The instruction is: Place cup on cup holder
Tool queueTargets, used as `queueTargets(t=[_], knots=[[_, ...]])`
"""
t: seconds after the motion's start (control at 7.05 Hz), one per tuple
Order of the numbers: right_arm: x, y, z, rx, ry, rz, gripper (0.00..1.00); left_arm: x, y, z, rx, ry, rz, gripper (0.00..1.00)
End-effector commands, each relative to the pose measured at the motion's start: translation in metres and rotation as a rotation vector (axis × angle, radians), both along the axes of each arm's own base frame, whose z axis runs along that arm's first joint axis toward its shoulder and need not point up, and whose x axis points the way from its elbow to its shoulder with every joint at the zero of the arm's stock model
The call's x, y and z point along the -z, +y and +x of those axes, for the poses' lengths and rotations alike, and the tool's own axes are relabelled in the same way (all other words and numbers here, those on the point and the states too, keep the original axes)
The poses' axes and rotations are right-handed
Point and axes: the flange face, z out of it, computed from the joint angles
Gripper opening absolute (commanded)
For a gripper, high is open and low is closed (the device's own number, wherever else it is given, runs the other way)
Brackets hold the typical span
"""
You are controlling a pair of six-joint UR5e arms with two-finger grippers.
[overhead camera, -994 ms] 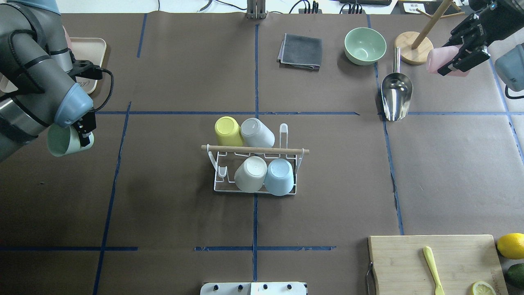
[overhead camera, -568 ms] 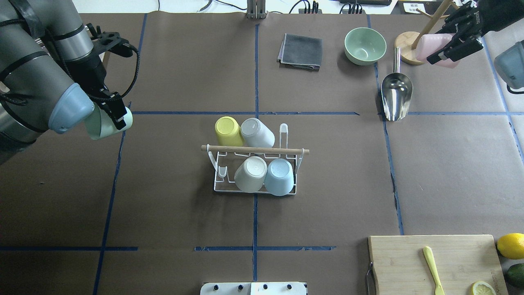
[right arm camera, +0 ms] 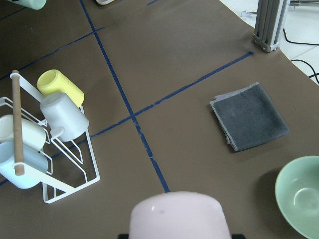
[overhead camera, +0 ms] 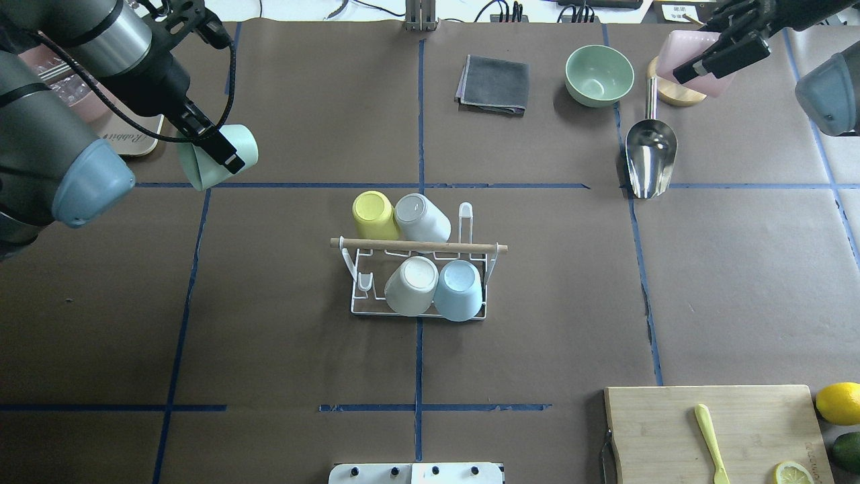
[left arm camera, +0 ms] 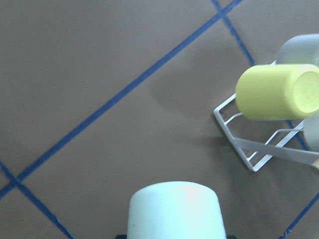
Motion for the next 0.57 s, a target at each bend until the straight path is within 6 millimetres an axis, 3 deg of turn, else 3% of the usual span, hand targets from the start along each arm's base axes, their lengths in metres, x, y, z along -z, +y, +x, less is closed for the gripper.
queueTargets(t=[0.0,0.28,0.43], knots=[[0.047,0.028,-0.032,-0.051,-0.018,-0.061,0.00,0.026,0.022,-0.020,0.105,0.144,0.303,0.05],[0.088,0.060,-0.068,-0.133,-0.074,-0.087,0.00,0.070,0.054,-0.039,0.190,0.366,0.490,0.05],[0.096,0.080,-0.104,-0.200,-0.179,-0.088,0.00,0.075,0.086,-0.025,0.195,0.430,0.564,0.05]])
